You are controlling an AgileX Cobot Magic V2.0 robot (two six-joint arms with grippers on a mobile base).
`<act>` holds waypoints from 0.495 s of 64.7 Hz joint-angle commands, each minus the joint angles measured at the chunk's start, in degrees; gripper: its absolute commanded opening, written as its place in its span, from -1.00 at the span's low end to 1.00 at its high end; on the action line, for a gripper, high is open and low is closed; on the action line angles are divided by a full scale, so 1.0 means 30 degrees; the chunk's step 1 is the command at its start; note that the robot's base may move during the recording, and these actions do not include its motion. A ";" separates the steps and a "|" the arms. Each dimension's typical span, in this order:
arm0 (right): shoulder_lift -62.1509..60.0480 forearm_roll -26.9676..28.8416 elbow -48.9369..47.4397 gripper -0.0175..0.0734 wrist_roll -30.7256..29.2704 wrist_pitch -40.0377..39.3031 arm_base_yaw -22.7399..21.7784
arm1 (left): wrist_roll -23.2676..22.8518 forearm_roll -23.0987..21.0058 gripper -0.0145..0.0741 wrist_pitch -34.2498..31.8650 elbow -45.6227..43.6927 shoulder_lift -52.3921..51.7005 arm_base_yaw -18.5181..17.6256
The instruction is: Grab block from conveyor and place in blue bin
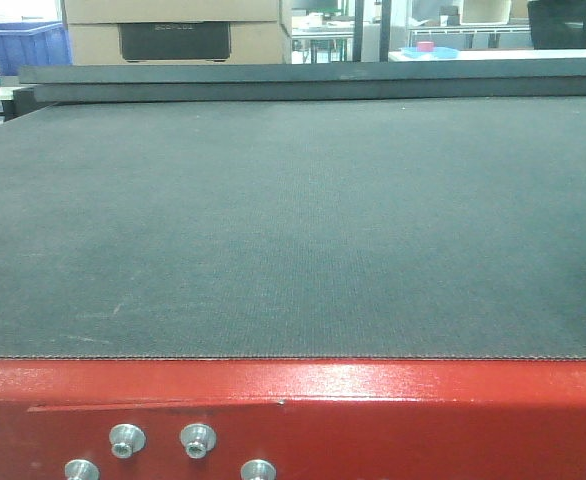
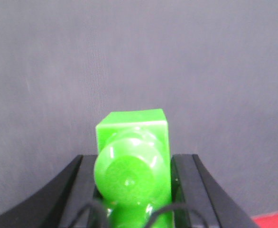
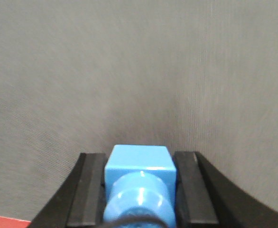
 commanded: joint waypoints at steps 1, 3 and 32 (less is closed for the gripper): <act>-0.1565 -0.0378 0.0072 -0.95 -0.0138 0.0140 0.0309 | -0.0125 -0.0057 -0.92 -0.0419 0.0061 -0.1229 -0.0130; -0.2211 -0.0378 0.0072 -0.95 -0.0138 0.0274 0.0393 | -0.0125 -0.0057 -0.92 -0.0419 0.0061 -0.1610 -0.0130; -0.6568 -0.0378 -0.4355 -0.95 -0.0138 0.4138 0.0405 | -0.0125 -0.0057 -0.92 0.1559 -0.1836 -0.3293 -0.0130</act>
